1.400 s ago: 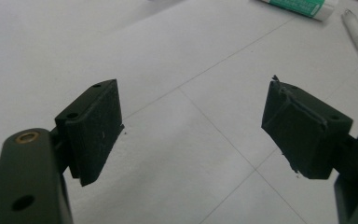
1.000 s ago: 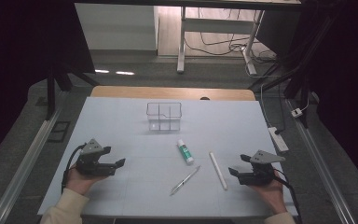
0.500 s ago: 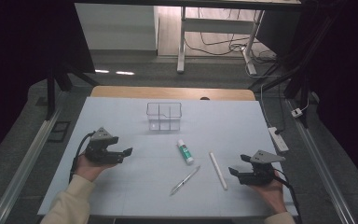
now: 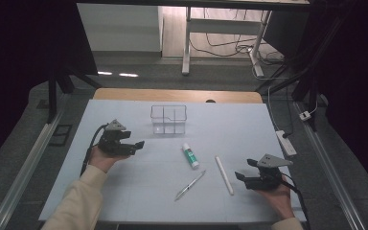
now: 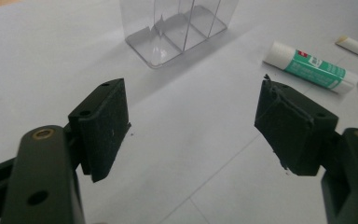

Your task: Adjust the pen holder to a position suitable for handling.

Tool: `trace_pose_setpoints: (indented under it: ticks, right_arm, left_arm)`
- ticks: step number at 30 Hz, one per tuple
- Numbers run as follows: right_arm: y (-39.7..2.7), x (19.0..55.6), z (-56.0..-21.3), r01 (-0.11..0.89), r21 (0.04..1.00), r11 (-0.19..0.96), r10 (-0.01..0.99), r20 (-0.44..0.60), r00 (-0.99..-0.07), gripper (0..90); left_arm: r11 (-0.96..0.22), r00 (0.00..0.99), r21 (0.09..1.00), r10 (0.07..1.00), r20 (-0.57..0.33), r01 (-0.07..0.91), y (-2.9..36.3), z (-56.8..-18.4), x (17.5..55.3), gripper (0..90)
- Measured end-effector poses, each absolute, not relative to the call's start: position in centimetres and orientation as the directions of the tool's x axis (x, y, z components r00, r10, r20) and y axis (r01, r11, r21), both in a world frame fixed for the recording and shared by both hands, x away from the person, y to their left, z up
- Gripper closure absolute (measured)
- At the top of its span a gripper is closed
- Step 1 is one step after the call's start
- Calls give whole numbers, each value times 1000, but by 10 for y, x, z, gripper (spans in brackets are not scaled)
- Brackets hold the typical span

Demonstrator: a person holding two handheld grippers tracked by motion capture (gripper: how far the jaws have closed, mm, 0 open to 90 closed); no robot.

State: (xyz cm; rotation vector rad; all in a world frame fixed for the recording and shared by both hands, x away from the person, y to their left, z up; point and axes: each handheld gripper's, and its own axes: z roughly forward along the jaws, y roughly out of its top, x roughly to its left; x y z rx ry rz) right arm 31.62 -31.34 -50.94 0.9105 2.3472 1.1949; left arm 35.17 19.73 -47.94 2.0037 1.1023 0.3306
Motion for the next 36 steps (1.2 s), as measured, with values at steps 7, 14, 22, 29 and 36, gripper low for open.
trace_pose_setpoints:
  ticks: [7,14,22,29,36]
  right_arm:
    - [-313,317,-510,388,810,440,683,-21,-730,245]
    - [-313,317,-511,390,808,442,683,-22,-730,245]
    - [-312,317,-512,395,797,456,682,-28,-730,245]
    - [-312,318,-513,397,794,461,684,-33,-729,245]
    - [-312,317,-514,391,797,460,678,-32,-734,250]
  left_arm:
    - [-299,577,743,805,-140,598,193,-479,368,278]
    - [-313,574,729,808,-132,609,189,-480,385,296]
    - [-321,573,725,810,-124,610,186,-479,399,310]
    - [-299,550,711,822,-146,636,188,-483,419,354]
    - [-301,541,708,830,-134,638,186,-487,433,401]
